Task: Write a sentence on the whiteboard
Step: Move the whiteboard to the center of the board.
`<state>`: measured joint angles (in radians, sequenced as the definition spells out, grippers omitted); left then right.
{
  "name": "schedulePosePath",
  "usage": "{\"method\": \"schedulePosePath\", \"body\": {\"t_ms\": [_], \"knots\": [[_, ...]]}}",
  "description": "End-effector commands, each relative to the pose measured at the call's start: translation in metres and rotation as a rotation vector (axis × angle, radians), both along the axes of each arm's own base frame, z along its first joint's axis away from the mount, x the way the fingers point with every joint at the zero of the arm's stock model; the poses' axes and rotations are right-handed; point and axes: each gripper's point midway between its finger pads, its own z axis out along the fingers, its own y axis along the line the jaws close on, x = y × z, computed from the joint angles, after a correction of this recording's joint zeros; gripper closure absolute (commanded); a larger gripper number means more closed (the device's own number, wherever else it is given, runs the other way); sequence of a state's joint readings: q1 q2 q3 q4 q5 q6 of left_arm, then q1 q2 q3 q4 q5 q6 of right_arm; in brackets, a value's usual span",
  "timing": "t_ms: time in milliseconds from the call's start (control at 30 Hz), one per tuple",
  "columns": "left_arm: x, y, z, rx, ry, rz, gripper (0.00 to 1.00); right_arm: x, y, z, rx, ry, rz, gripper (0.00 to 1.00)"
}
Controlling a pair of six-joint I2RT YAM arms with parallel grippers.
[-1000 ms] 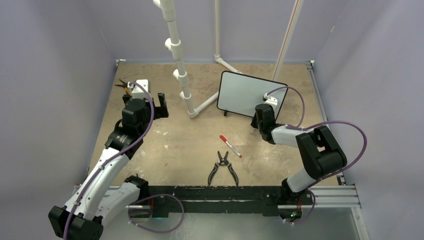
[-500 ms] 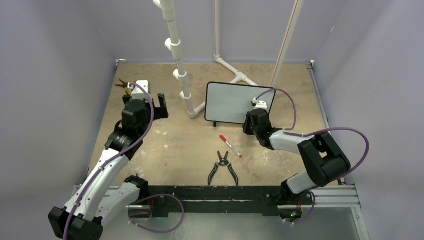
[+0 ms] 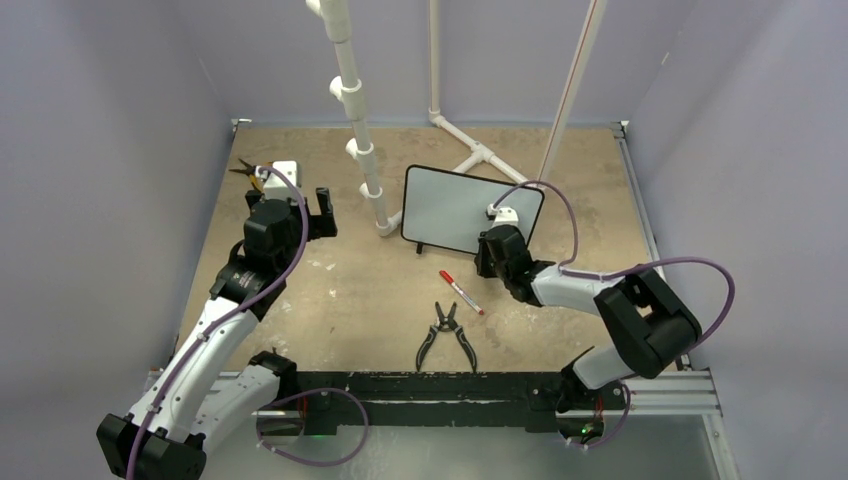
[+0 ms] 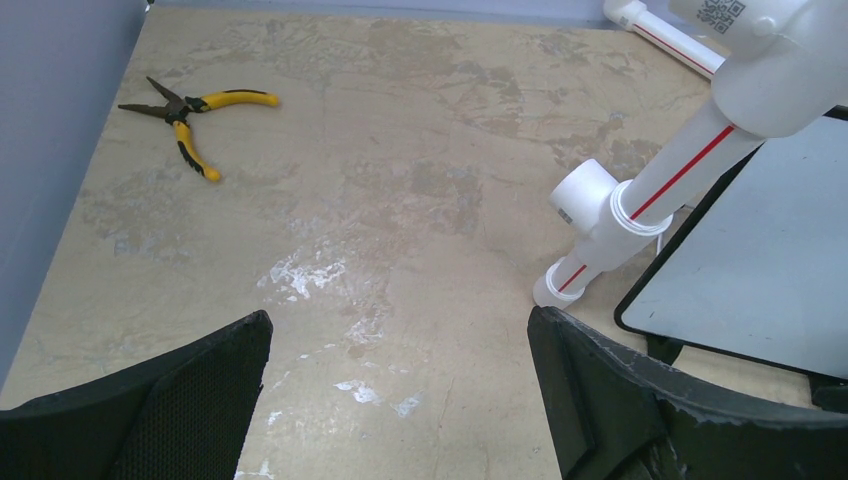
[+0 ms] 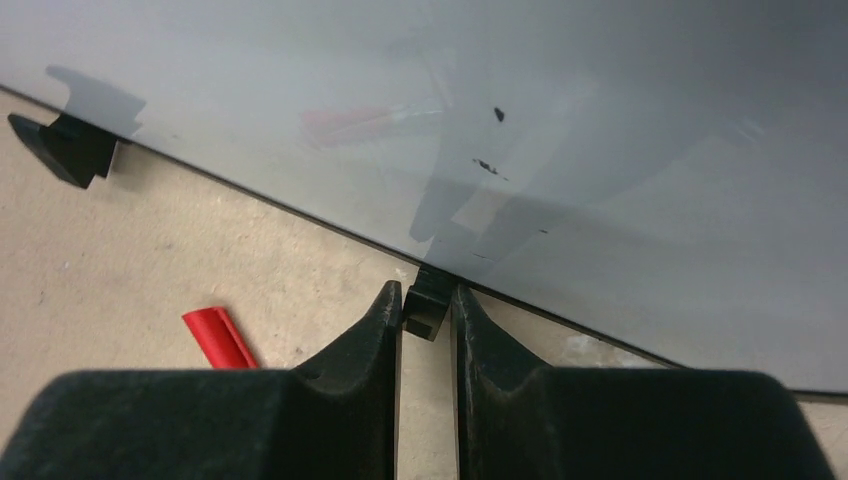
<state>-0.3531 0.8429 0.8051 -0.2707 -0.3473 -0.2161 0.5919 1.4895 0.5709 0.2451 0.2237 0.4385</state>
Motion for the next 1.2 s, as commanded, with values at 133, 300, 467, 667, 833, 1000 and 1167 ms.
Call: {"method": "schedulePosePath", "body": {"t_ms": [133, 300, 467, 667, 833, 1000, 1167], "knots": [[0.001, 0.002, 0.012, -0.003, -0.05, -0.003, 0.02, -0.013, 0.051, 0.032, 0.105, -0.08, 0.202, 1.0], [0.001, 0.002, 0.011, -0.003, -0.05, -0.004, 0.02, -0.019, 0.056, 0.033, 0.101, -0.084, 0.229, 1.0], [0.0, -0.008, 0.012, -0.018, -0.052, -0.054, 0.02, -0.027, 0.056, 0.033, 0.079, -0.073, 0.226, 1.0], [0.0, -0.018, 0.011, -0.043, -0.056, -0.109, 0.02, -0.039, 0.053, 0.035, 0.068, -0.06, 0.225, 1.0], [0.0, -0.02, 0.011, -0.047, -0.056, -0.117, 0.02, -0.048, 0.054, 0.032, 0.073, -0.041, 0.241, 1.0], [0.0, -0.022, 0.011, -0.051, -0.057, -0.124, 0.02, -0.064, 0.06, 0.024, 0.08, 0.0, 0.266, 1.0], [-0.001, -0.026, 0.011, -0.06, -0.058, -0.146, 0.02, -0.06, 0.063, 0.027, 0.065, -0.021, 0.263, 1.0]]}}
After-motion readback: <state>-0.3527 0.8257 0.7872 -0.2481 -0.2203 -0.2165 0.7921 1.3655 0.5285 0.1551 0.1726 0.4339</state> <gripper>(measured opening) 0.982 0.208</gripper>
